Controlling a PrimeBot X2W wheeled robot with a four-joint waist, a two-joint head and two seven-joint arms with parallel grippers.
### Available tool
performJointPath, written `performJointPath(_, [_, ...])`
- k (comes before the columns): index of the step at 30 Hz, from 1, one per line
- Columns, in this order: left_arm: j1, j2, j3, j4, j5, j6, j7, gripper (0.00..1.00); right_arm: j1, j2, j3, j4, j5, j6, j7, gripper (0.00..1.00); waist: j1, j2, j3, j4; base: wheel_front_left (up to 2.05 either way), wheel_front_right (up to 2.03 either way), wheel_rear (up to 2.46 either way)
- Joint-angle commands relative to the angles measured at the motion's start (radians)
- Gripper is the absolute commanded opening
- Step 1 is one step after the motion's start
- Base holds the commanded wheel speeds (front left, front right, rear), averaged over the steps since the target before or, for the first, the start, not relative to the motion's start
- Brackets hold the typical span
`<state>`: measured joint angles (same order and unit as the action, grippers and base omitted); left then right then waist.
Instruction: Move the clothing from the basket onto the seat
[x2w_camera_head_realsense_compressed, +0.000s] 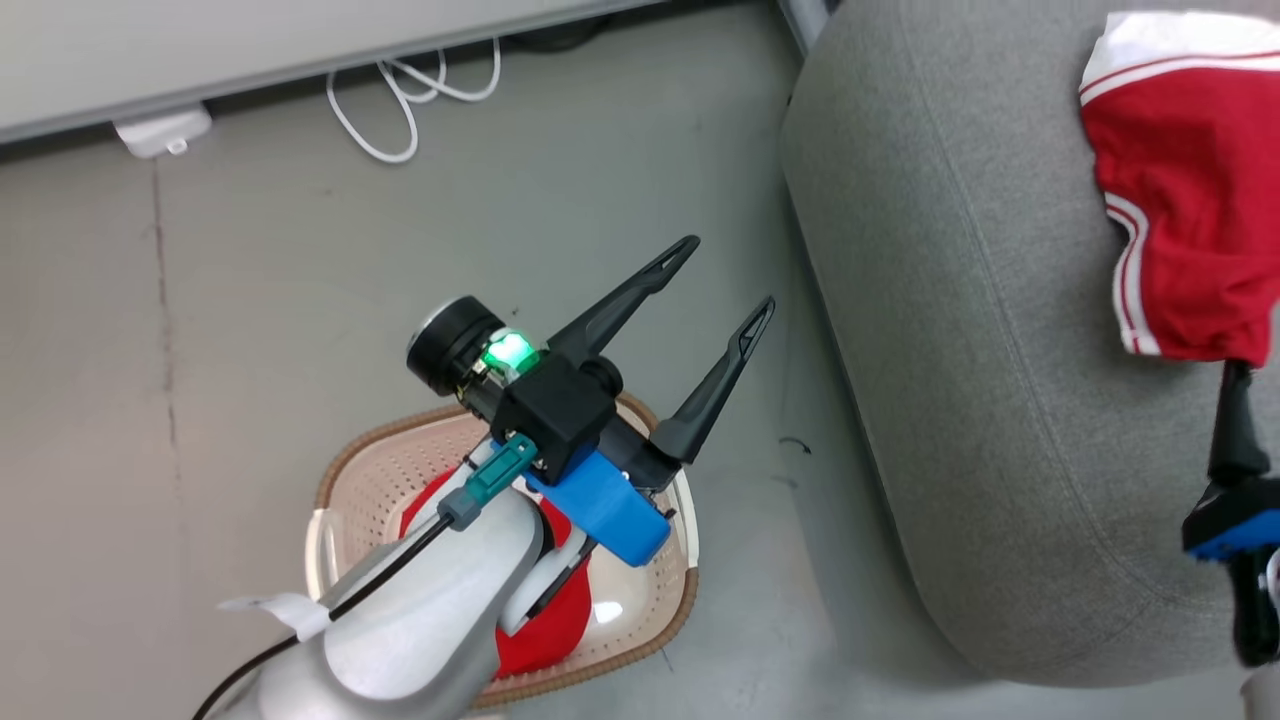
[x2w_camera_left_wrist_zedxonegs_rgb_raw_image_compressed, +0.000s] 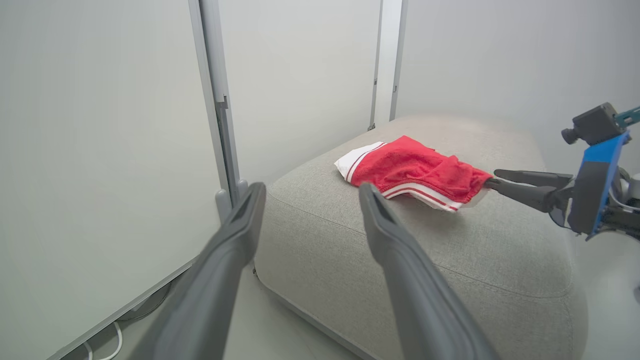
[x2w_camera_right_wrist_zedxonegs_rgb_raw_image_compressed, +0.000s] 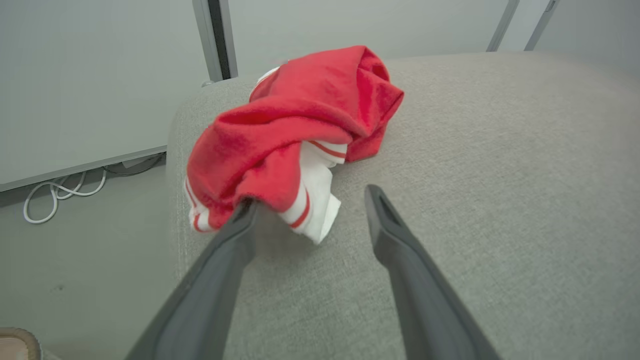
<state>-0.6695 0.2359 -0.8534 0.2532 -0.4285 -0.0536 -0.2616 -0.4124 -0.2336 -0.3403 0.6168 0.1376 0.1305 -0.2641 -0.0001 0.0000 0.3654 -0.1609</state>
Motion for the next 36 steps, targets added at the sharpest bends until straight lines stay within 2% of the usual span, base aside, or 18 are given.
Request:
performJointPath(1, [0.021, -0.003, 0.012, -0.004, 0.005, 0.002, -0.004, 1.0, 0.035, 0.009, 0.009, -0.019, 0.001, 0.0, -0.001, 1.0, 0.0001, 0.0, -0.042, 0.013, 0.0, 0.0, 0.0])
performJointPath(10, [0.15, -0.016, 0.108, -0.015, 0.009, 0.013, -0.005, 1.0, 0.166, 0.072, 0.085, -0.187, 0.001, 0.0, -0.001, 1.0, 0.0001, 0.0, -0.148, 0.056, 0.0, 0.0, 0.0])
performJointPath(20, [0.298, -0.032, 0.289, -0.053, 0.047, 0.034, -0.004, 1.0, 0.249, 0.128, 0.195, -0.328, -0.003, 0.0, -0.001, 1.0, 0.0001, 0.0, -0.222, 0.132, 0.0, 0.0, 0.0])
performJointPath(30, [0.441, -0.047, 0.499, -0.078, 0.1, 0.018, -0.004, 1.0, 0.277, 0.167, 0.281, -0.422, 0.004, 0.0, -0.001, 1.0, 0.0001, 0.0, -0.28, 0.197, 0.0, 0.0, 0.0])
performJointPath(36, [0.504, -0.074, 0.604, -0.074, 0.132, -0.001, -0.004, 1.0, 0.309, 0.178, 0.3, -0.466, -0.001, 0.0, -0.001, 1.0, 0.0001, 0.0, -0.315, 0.226, 0.0, 0.0, 0.0])
